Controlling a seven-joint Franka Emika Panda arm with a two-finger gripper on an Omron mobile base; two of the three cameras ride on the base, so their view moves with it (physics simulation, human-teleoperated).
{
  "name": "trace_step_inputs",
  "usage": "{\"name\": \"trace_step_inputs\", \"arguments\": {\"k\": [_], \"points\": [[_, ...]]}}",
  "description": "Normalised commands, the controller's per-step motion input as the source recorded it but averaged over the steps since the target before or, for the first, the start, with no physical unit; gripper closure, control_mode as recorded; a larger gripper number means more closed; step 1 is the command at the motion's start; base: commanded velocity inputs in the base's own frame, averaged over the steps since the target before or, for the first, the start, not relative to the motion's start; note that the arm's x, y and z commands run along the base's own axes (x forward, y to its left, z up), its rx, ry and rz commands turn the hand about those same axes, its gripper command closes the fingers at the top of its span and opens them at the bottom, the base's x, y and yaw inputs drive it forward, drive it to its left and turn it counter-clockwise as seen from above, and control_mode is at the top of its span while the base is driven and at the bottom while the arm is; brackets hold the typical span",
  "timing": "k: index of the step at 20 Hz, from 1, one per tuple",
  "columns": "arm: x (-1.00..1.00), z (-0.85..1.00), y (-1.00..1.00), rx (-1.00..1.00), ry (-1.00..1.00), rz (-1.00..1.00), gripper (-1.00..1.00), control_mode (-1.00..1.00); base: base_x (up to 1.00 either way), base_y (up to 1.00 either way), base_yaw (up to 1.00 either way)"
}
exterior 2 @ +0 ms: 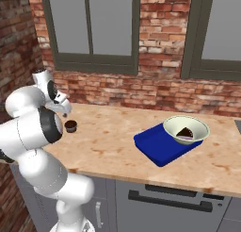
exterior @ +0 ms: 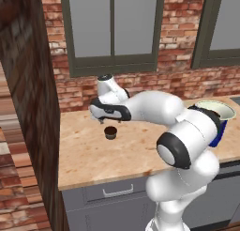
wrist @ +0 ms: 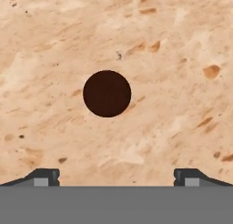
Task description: Place the bowl with cake and the cupcake onto the tray.
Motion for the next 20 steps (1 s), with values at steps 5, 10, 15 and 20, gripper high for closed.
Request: {"name": "trace_step_inputs", "arguments": {"k": [5, 10, 15, 20], "points": [[0.09, -0.45, -0.22, 0.00, 0.00, -0.09, -1.00, -1.00, 0.00, 0.00, 0.00], [0.17, -0.29, -0.15, 0.01, 0.00, 0.00, -1.00, -1.00, 0.00, 0.00, 0.00], [0.35, -0.27, 0.02, 0.00, 0.00, 0.00, -1.00, -1.00, 0.00, 0.00, 0.00], [0.32, -0.27, 0.00, 0.00, 0.00, 0.00, -1.00, -1.00, 0.00, 0.00, 0.00]]}}
